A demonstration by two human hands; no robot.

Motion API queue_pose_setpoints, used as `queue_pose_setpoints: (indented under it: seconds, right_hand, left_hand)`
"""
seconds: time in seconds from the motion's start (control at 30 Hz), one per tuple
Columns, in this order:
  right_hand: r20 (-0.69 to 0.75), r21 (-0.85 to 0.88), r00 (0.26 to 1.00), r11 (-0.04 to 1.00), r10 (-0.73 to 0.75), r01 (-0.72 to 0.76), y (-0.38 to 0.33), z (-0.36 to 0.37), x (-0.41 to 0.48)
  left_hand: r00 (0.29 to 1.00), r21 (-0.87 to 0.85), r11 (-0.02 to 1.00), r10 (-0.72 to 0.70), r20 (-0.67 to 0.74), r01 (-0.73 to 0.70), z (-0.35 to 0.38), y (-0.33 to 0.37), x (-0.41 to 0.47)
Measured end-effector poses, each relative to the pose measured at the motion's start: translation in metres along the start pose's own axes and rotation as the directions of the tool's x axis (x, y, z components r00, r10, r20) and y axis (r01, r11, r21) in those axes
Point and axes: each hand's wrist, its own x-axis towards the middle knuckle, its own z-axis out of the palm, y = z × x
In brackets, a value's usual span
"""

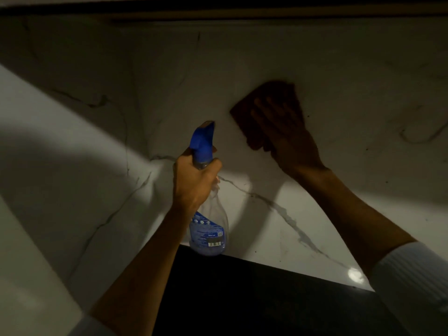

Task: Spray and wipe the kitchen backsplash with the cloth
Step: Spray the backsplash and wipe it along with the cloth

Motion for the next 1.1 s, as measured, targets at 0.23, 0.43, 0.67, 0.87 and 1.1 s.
queue_pose_setpoints:
  seconds: [0.23, 0.43, 0.67, 0.87, 1.1]
  right_hand:
    - [0.004, 0.067, 0.997, 0.995, 0.077, -0.077, -0.019, 0.013, -0.004]
    - [0.166, -0.013, 0.967, 0.980, -0.193, 0.198, 0.007, -0.005, 0.004]
    - [-0.156, 0.070, 0.980, 0.991, 0.122, -0.113, -0.010, -0.003, 0.045]
    - [0.207, 0.007, 0.923, 0.944, -0.324, 0.330, -0.043, 0.045, -0.019]
    - [0.153, 0.084, 0.987, 0.995, 0.042, -0.055, -0.073, 0.078, -0.058]
  left_hand:
    - [1.000, -0.005, 1.000, 0.005, -0.006, -0.005, -0.002, 0.004, -0.003]
    - [0.999, 0.003, 0.999, 0.034, -0.001, -0.034, -0.005, 0.009, 0.000]
    - [0.999, 0.019, 1.000, -0.006, -0.051, 0.007, -0.020, -0.007, 0.000]
    - [0.999, 0.059, 0.998, 0.000, -0.055, 0.003, -0.044, -0.022, -0.007]
    - [0.999, 0.121, 0.992, -0.046, -0.002, 0.046, -0.065, -0.039, -0.017]
